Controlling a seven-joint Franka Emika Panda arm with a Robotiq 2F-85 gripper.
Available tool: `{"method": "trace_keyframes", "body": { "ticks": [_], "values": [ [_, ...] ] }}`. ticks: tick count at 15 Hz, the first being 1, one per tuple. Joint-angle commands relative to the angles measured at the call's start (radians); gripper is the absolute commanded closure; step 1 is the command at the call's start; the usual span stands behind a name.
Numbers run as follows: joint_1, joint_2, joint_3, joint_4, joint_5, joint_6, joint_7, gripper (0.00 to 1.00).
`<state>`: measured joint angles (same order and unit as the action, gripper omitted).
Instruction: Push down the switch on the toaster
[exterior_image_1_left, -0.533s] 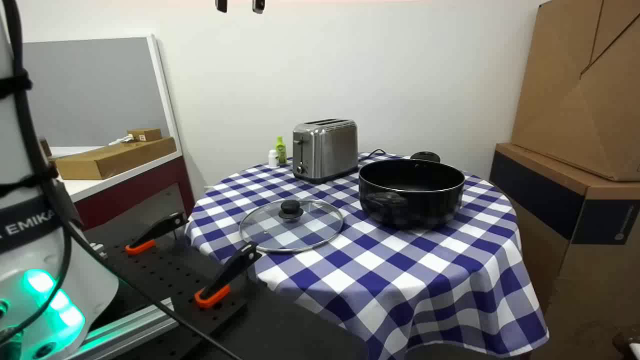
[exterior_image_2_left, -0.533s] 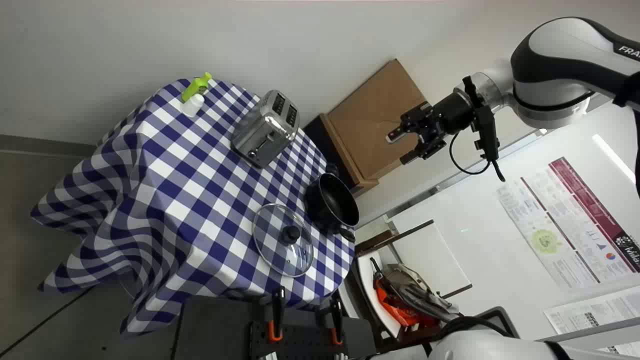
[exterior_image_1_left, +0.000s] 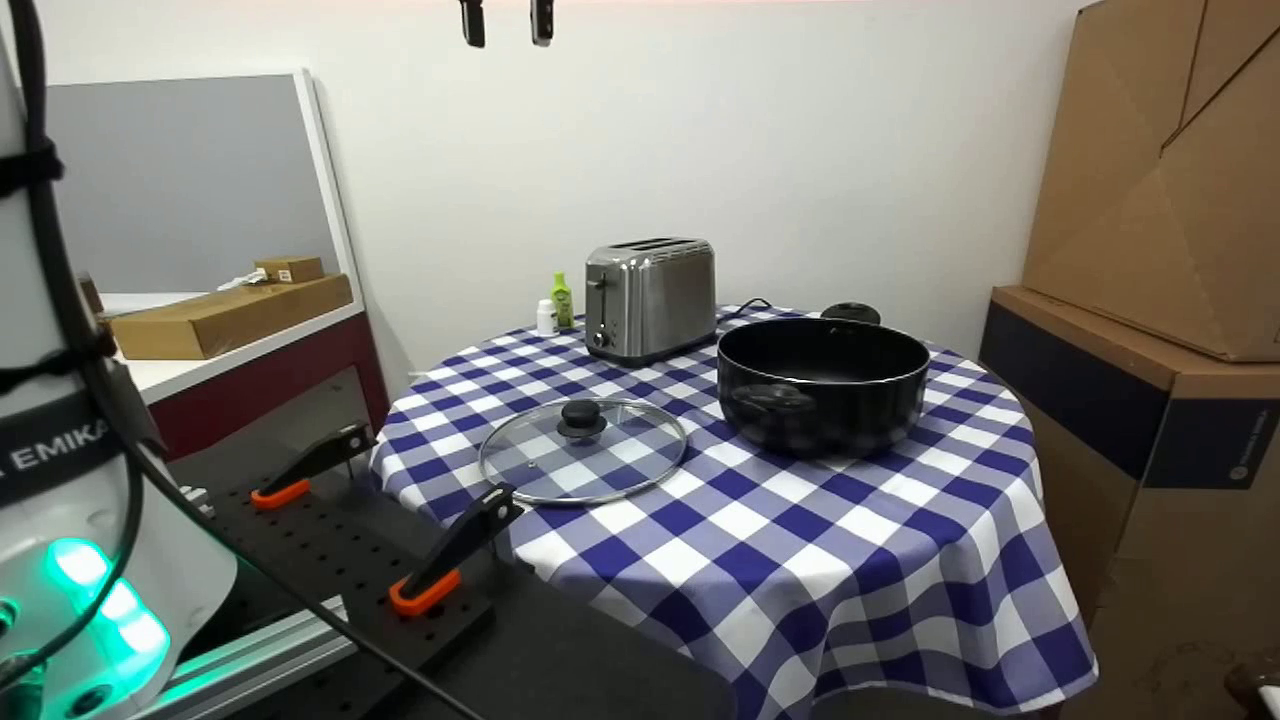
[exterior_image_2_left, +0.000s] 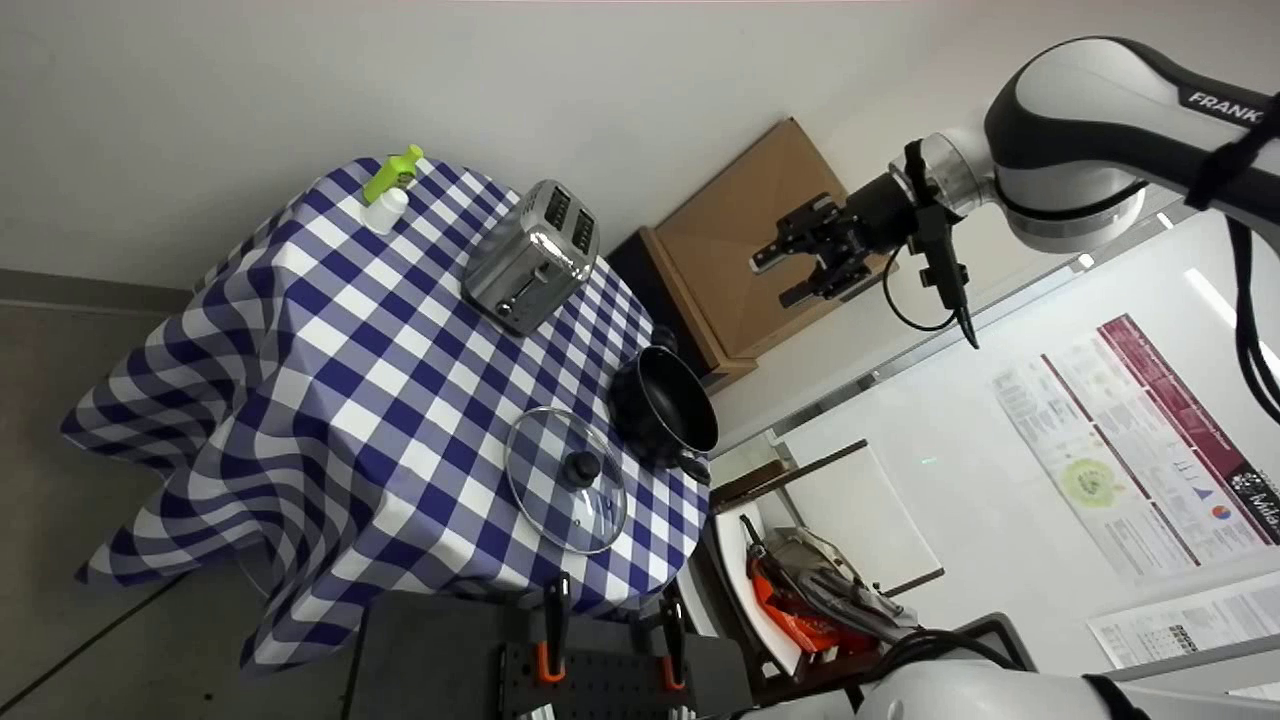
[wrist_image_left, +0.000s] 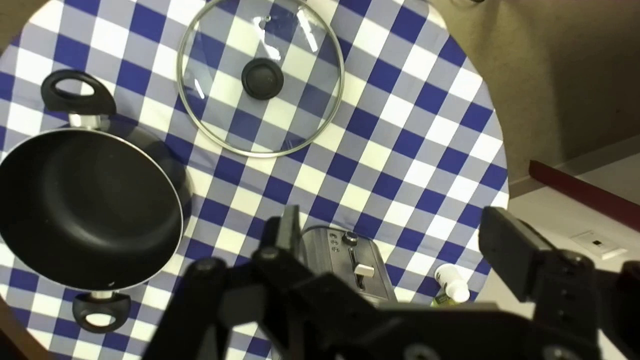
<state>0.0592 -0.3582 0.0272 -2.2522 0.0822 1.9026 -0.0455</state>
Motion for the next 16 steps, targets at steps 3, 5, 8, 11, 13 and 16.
{"method": "trace_keyframes", "body": {
  "ticks": [3, 5, 8, 11, 13, 16],
  "values": [
    [0.011, 0.158, 0.065, 0.030, -0.078, 0.236, 0.047, 0.56],
    [0.012, 0.238, 0.086, 0.053, -0.110, 0.351, 0.093, 0.71],
    [0.017, 0.375, 0.104, 0.093, -0.175, 0.497, 0.158, 0.93],
    [0.035, 0.507, 0.101, 0.145, -0.223, 0.584, 0.198, 1.00],
    [0.054, 0.589, 0.091, 0.189, -0.244, 0.618, 0.212, 1.00],
    [0.078, 0.688, 0.075, 0.250, -0.239, 0.639, 0.212, 1.00]
  ]
}}
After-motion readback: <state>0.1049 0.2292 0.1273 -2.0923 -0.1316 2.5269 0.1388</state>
